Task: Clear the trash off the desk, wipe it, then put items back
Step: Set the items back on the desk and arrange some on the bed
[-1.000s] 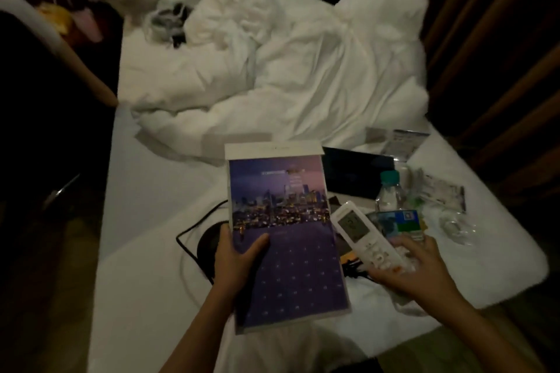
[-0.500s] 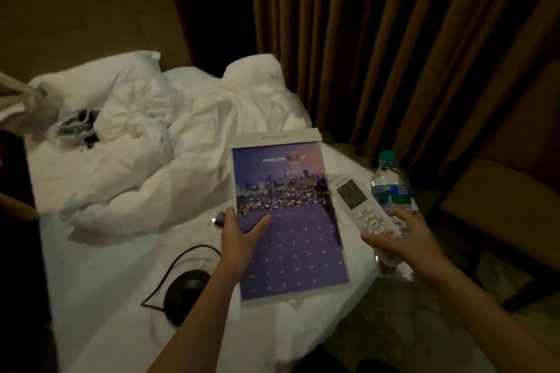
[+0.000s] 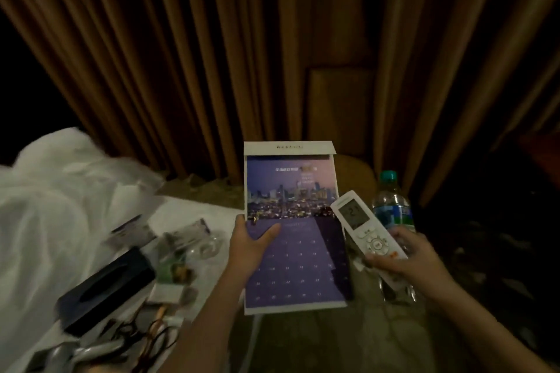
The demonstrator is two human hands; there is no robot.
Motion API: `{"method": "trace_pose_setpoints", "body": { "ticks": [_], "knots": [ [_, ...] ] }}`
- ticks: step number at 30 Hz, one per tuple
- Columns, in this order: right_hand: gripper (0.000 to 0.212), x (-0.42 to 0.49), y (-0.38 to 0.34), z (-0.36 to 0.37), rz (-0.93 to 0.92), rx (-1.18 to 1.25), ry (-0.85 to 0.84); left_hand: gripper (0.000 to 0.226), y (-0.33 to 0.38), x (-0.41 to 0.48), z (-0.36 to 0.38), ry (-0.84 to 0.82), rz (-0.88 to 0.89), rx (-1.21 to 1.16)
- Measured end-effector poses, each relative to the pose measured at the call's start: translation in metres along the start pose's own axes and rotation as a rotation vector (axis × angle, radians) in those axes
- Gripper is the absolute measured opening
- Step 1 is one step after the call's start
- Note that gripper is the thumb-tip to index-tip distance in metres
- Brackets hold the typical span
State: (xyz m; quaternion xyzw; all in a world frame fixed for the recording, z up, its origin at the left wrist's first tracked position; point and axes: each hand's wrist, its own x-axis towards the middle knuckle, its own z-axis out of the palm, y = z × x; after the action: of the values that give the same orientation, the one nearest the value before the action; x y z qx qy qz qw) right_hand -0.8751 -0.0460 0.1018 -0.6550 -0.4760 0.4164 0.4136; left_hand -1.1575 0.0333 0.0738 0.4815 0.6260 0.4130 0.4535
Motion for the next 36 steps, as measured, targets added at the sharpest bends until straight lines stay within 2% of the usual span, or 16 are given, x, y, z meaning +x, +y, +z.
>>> {"method": "trace_pose_setpoints", "body": {
  "ticks": [2, 6, 10, 12, 16, 19, 21, 23, 26, 29, 32, 36],
  "knots": [
    [0.041, 0.006, 0.014, -0.048, 0.008, -0.002, 0.096, 0.098, 0.014, 0.012, 0.057, -0.078, 0.024, -0.002],
    [0.037, 0.002, 0.037, -0.124, 0.060, 0.059, 0.259, 0.074, 0.044, 0.025, 0.165, -0.244, 0.055, 0.015],
    [0.034, 0.000, 0.063, -0.184, 0.159, 0.109, 0.420, 0.104, 0.070, 0.042, 0.263, -0.431, 0.095, 0.099],
    [0.035, 0.001, 0.076, -0.214, 0.212, 0.107, 0.491, 0.109, 0.083, 0.049, 0.314, -0.542, 0.106, 0.098],
    [0.044, 0.002, 0.109, -0.278, 0.307, 0.118, 0.622, 0.089, 0.100, 0.059, 0.422, -0.684, 0.184, 0.131],
    [0.062, 0.008, 0.133, -0.318, 0.342, 0.124, 0.707, 0.093, 0.111, 0.071, 0.500, -0.827, 0.198, 0.132],
    [0.057, 0.012, 0.136, -0.342, 0.348, 0.198, 0.798, 0.082, 0.123, 0.077, 0.551, -0.910, 0.215, 0.171],
    [0.049, 0.013, 0.137, -0.362, 0.371, 0.252, 0.884, 0.062, 0.129, 0.076, 0.600, -1.003, 0.241, 0.193],
    [0.054, 0.015, 0.144, -0.379, 0.437, 0.261, 1.038, 0.043, 0.145, 0.066, 0.665, -1.164, 0.312, 0.226],
    [0.037, 0.003, 0.157, -0.385, 0.532, 0.326, 1.192, 0.042, 0.143, 0.043, 0.718, -1.326, 0.363, 0.326],
    [0.038, -0.024, 0.175, -0.390, 0.640, 0.313, 1.310, 0.049, 0.133, 0.011, 0.756, -1.459, 0.398, 0.429],
    [0.039, -0.066, 0.203, -0.396, 0.773, 0.341, 1.398, 0.042, 0.114, -0.041, 0.796, -1.583, 0.439, 0.533]
  ]
}}
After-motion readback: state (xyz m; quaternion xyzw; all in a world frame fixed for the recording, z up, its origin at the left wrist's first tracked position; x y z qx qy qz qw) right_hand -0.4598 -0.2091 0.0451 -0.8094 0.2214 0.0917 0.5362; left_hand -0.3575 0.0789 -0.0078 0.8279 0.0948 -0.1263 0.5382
